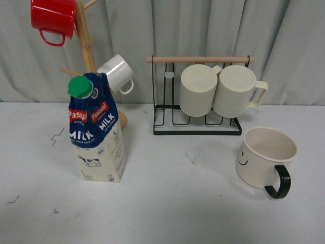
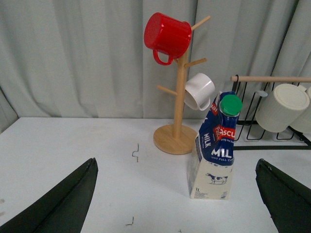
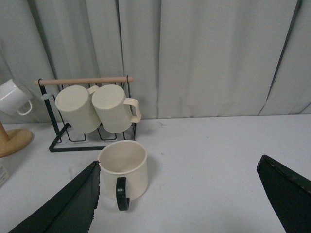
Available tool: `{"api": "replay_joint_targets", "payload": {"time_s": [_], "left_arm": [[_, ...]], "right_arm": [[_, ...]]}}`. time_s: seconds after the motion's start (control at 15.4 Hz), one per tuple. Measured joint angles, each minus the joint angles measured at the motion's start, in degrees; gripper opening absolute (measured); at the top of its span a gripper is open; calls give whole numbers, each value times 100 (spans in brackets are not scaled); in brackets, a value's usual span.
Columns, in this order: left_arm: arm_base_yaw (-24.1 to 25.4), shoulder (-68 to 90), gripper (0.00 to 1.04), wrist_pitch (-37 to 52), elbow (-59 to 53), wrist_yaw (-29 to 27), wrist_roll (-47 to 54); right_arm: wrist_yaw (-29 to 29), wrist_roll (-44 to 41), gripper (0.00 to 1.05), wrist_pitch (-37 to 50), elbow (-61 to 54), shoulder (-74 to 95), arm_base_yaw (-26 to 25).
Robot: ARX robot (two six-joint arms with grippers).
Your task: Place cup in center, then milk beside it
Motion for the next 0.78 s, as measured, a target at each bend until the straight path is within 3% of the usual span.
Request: {"api": "replay_joint_targets", "payload": {"time_s": [0.33,0.39,0.59,0.78], "left_arm": [[0,0,98,0,0,0,0],[0,0,98,-2,0,0,0],[0,0,98,0,0,0,0],[0,0,98,2,0,2,0]], "right_arm": [[0,0,98,0,0,0,0],[352,-155,98,-730,267,404,155],[-378,-103,98,339,1405,3200,-201],[-739,210,98,627,2337,5351,-203]]}}
